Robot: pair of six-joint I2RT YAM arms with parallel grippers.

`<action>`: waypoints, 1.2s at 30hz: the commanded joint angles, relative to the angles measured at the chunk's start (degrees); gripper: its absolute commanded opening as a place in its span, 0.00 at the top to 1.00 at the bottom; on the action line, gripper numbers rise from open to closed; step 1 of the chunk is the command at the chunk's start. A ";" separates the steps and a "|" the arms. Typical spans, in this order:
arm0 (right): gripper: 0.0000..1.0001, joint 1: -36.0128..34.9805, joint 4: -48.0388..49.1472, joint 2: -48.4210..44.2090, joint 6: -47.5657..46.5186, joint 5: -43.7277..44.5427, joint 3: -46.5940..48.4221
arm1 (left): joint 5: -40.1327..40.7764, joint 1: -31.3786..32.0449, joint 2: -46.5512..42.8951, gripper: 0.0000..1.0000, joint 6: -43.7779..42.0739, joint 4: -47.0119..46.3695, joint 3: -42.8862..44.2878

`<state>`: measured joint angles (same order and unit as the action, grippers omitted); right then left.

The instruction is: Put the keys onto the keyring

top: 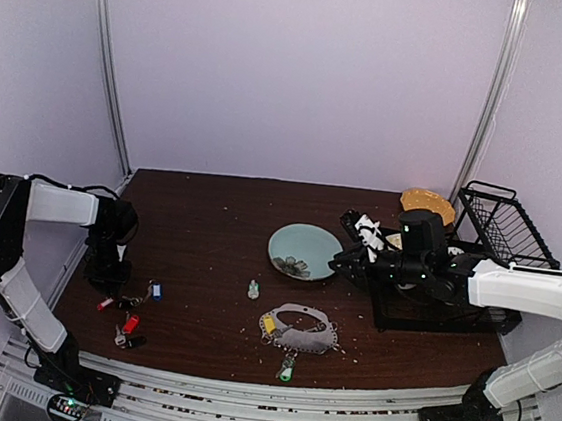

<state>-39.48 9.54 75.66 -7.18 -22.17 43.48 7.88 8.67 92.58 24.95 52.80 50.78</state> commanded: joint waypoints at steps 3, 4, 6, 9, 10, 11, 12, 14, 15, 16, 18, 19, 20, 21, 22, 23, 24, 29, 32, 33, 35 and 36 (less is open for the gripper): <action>0.77 0.29 0.08 -0.39 0.41 -0.93 -0.41 | 0.09 -0.32 0.73 0.87 -0.38 -0.90 1.49; 0.77 0.29 0.08 -0.54 0.36 -0.94 -0.37 | 0.18 -0.32 0.90 0.87 -0.50 -0.88 1.77; 0.77 0.33 0.00 -0.66 0.27 -0.94 -0.44 | 0.42 -0.32 1.03 0.86 -0.75 -0.77 2.42; 0.77 0.38 -0.18 -0.63 0.25 -1.13 -0.38 | 1.35 -0.34 1.20 0.86 -1.01 -0.38 3.42; 0.77 0.36 -0.28 -0.60 0.24 -1.12 -0.41 | 1.47 -0.32 1.12 0.86 -1.12 -0.27 3.45; 0.77 0.33 -0.45 -0.60 0.07 -1.12 -0.34 | 1.34 -0.32 0.91 0.87 -1.21 -0.24 3.43; 0.77 0.37 -0.56 -0.68 0.05 -1.07 -0.40 | 1.24 -0.33 0.65 0.90 -1.22 -0.28 3.32; 0.77 0.32 -0.45 -0.69 -0.06 -1.01 -0.38 | 1.09 -0.32 0.12 1.00 -1.22 -0.27 3.15; 0.77 0.37 -0.41 -0.64 -0.05 -1.07 -0.39 | 1.03 -0.32 -0.04 1.00 -1.20 -0.32 3.05; 0.77 0.34 -0.47 -0.52 -0.06 -1.11 -0.27 | 0.96 -0.32 -0.17 1.00 -1.22 -0.39 3.01; 0.77 0.37 -0.70 -0.32 -0.03 -1.25 -0.10 | 0.56 -0.37 -0.48 1.00 -1.49 -0.41 2.83; 0.77 0.37 -0.79 -0.44 -0.03 -1.29 -0.19 | 0.46 -0.36 -0.67 1.00 -1.67 -0.35 2.72; 0.77 0.37 -0.87 -0.47 -0.13 -1.23 -0.19 | 0.62 -0.37 -0.99 1.00 -1.74 -0.24 2.67; 0.77 0.33 -0.82 -0.63 -0.12 -1.21 -0.22 | 0.91 -0.32 -1.49 1.00 -1.62 0.04 2.96; 0.76 0.37 -0.77 -0.80 -0.16 -1.21 -0.24 | 0.94 -0.20 -2.15 1.00 -1.43 0.56 3.71; 0.77 0.42 -0.68 -0.99 -0.20 -1.14 -0.17 | 0.57 0.28 -3.15 1.00 -1.55 0.96 4.99; 0.77 0.43 -0.71 -1.23 -0.09 -1.12 -0.14 | 0.57 1.59 -4.16 1.00 -2.21 1.25 7.11; 0.77 1.63 1.76 -3.27 1.16 -6.26 -0.25 | 1.65 16.45 -7.10 1.00 -7.52 2.39 24.06; 0.76 1.69 3.92 -5.70 1.57 -10.66 -0.04 | -3.79 23.50 -6.85 1.00 -11.08 -0.39 31.92; 0.76 1.69 4.80 -6.75 1.86 -11.68 0.03 | -6.57 25.93 -6.66 1.00 -12.79 -2.52 33.73; 0.75 1.64 7.83 -9.22 3.48 -14.06 -0.33 | -11.61 30.90 -6.17 1.00 -16.56 -7.36 35.86; 0.74 1.66 10.18 -10.28 4.86 -15.58 -0.58 | -14.20 33.31 -5.84 1.00 -18.76 -10.03 36.51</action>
<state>-37.95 11.73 70.19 -5.87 -30.28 43.46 4.43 35.18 86.56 15.16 50.04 84.33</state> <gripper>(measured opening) 0.247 0.005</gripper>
